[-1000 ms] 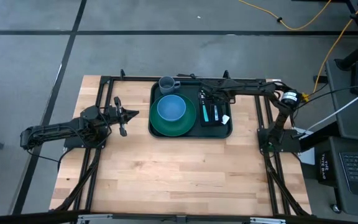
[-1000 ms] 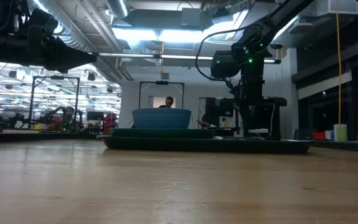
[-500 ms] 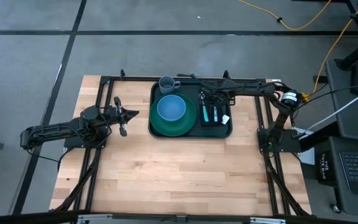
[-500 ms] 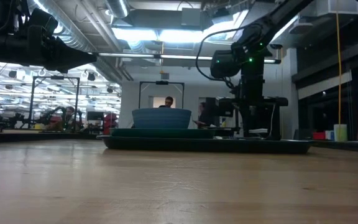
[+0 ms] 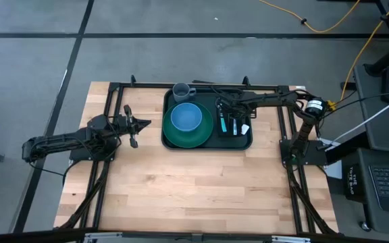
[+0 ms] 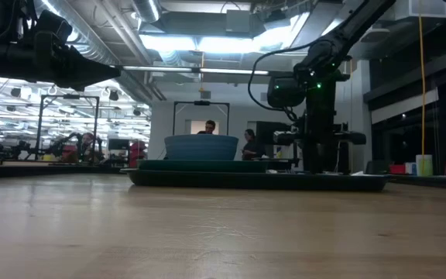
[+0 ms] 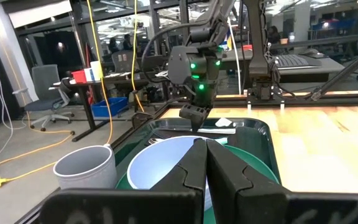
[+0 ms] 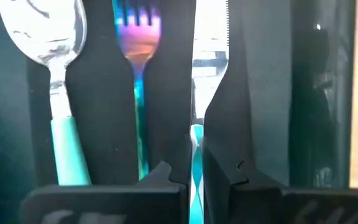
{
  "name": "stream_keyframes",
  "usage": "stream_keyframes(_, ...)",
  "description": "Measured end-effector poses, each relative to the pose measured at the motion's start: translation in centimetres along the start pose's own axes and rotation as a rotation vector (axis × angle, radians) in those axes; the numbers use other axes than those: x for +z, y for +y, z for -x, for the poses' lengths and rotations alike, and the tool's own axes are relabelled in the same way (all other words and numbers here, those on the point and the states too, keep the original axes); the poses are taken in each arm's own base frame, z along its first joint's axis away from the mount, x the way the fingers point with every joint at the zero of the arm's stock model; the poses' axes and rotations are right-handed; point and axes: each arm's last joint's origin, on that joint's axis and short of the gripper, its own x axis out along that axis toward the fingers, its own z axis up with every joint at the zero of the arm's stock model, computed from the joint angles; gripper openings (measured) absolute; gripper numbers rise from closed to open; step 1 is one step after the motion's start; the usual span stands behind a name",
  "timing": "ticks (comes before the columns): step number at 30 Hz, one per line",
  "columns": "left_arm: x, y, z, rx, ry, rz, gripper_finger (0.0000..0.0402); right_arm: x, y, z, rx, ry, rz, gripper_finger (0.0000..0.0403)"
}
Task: Set up tray
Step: Put the blue knife to the right of the blue fork on the black napkin
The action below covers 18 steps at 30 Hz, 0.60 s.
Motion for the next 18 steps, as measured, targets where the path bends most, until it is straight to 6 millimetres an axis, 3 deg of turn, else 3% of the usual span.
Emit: stream_keyframes(18, 0.00, 0.00, 0.00, 0.000, 0.000, -0.001, 0.0003, 0.02, 0.12, -0.06, 0.018, 0.002, 0.042, 0.0047)
